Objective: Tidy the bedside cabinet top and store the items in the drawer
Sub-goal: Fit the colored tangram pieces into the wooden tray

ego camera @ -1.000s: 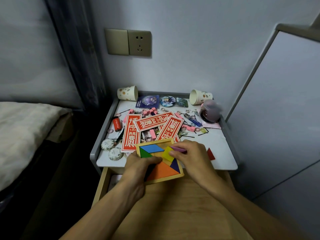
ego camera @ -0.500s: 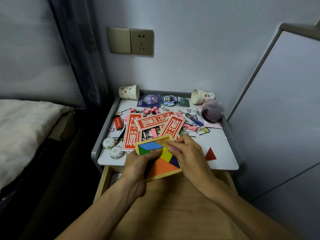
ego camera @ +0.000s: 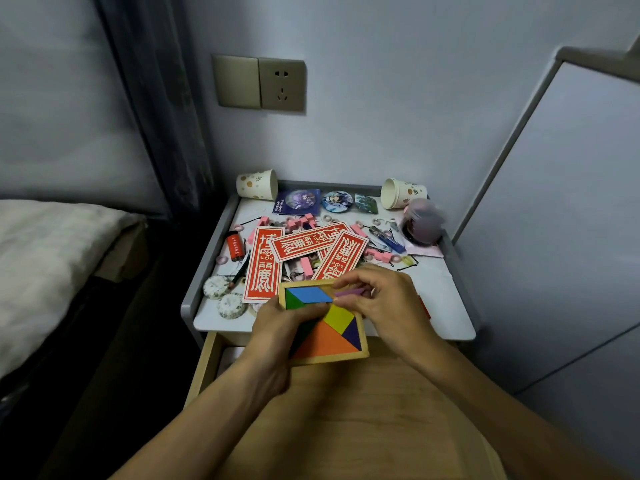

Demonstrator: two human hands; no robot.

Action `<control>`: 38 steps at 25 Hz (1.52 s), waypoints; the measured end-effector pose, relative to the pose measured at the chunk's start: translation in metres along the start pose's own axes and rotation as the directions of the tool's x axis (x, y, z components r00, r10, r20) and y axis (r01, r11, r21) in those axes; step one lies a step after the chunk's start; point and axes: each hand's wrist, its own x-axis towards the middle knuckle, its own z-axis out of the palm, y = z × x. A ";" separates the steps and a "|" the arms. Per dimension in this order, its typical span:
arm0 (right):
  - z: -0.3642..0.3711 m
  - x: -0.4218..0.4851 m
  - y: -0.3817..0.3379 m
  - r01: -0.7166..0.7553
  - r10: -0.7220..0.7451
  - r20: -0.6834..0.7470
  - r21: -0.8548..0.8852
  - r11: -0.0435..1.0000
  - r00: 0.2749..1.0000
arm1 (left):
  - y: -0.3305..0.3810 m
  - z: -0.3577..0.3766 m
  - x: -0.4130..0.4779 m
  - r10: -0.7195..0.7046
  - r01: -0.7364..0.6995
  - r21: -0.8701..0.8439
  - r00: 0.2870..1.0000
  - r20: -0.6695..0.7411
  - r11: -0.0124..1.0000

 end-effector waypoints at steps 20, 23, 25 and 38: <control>0.026 -0.005 -0.001 -0.125 0.120 -0.059 -0.093 0.988 0.991 | -0.002 0.003 -0.005 -0.055 0.055 -0.073 0.998 0.001 0.996; 0.028 -0.005 -0.001 -0.104 0.093 -0.070 -0.183 0.978 0.993 | -0.001 0.003 -0.007 -0.059 0.061 -0.072 0.998 0.028 0.996; 0.028 -0.003 0.000 -0.081 0.067 -0.071 -0.219 0.972 0.995 | 0.000 0.002 -0.007 -0.046 0.049 -0.086 0.998 0.037 0.995; 0.010 0.002 0.011 -0.163 0.153 -0.190 -0.035 0.986 0.970 | -0.005 -0.001 -0.002 0.010 -0.010 -0.021 0.999 0.038 1.000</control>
